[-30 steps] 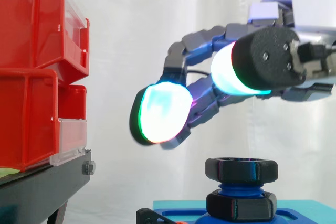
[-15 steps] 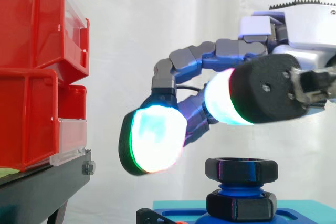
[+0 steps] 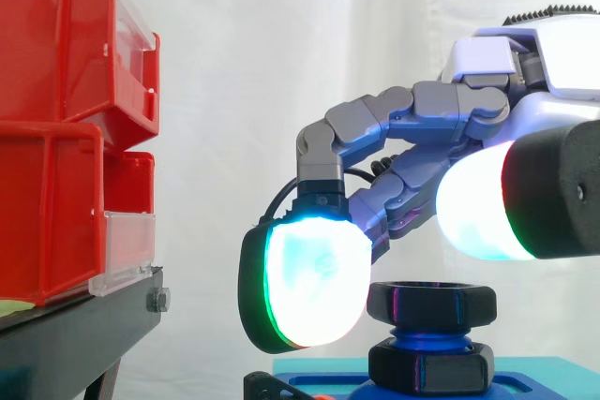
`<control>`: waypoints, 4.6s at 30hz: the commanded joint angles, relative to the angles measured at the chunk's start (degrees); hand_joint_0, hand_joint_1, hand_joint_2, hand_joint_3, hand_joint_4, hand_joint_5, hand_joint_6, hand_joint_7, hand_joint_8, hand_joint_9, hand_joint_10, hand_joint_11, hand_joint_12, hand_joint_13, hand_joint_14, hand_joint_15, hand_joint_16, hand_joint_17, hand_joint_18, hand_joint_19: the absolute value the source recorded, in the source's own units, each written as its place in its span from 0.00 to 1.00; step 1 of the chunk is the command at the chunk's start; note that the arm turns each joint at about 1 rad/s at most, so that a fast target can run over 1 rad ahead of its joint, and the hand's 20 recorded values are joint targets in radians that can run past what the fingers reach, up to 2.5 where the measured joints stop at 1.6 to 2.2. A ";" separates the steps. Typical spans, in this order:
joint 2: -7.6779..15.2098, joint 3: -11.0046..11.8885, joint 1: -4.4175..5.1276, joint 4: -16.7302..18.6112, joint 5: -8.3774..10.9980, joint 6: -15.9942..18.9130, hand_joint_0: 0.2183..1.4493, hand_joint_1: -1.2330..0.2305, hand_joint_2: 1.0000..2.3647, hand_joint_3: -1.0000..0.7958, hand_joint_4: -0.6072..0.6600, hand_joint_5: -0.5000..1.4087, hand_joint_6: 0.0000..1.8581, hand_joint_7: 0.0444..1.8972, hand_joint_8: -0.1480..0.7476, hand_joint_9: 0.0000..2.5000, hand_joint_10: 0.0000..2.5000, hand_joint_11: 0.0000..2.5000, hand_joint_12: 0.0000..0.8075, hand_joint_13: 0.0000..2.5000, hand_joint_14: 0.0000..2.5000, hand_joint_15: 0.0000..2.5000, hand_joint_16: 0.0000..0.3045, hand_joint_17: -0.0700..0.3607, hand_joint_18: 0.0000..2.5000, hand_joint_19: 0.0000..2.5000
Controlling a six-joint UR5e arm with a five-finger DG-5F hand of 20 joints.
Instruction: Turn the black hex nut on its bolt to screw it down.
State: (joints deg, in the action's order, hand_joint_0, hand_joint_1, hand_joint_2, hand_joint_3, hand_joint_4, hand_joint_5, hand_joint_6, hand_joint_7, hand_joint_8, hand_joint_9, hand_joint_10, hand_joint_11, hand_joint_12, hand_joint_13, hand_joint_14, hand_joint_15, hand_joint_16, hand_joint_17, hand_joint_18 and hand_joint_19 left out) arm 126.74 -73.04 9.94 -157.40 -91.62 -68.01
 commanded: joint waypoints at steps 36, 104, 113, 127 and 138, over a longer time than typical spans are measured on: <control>0.09 2.38 -4.75 -3.62 -9.19 -5.73 0.23 0.54 0.00 0.28 0.63 0.19 0.27 0.60 0.46 0.21 0.00 0.14 0.41 0.21 0.00 0.09 0.16 0.42 0.16 0.09; 1.23 2.38 -15.47 0.86 -23.43 -6.17 0.23 0.55 0.00 0.28 0.63 0.19 0.27 0.59 0.46 0.21 0.00 0.14 0.40 0.22 0.00 0.09 0.16 0.42 0.17 0.10; 1.23 2.55 -14.86 5.70 -24.22 -5.20 0.23 0.55 0.00 0.28 0.64 0.19 0.27 0.57 0.46 0.21 0.00 0.13 0.40 0.21 0.00 0.09 0.16 0.42 0.17 0.10; 3.52 2.55 -8.71 6.84 -16.31 -5.38 0.23 0.56 0.00 0.28 0.64 0.19 0.27 0.57 0.46 0.21 0.00 0.13 0.41 0.22 0.00 0.09 0.16 0.42 0.17 0.10; 4.13 2.55 -7.30 6.14 -15.17 -5.29 0.23 0.57 0.00 0.28 0.62 0.18 0.31 0.54 0.46 0.21 0.00 0.13 0.41 0.22 0.00 0.09 0.16 0.42 0.17 0.10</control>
State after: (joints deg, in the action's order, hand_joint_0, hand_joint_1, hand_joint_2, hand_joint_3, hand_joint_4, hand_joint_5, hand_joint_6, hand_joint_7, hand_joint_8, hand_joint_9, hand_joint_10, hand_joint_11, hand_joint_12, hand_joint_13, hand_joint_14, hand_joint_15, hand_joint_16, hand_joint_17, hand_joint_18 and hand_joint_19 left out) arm 130.84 -70.49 2.40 -150.55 -107.21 -73.33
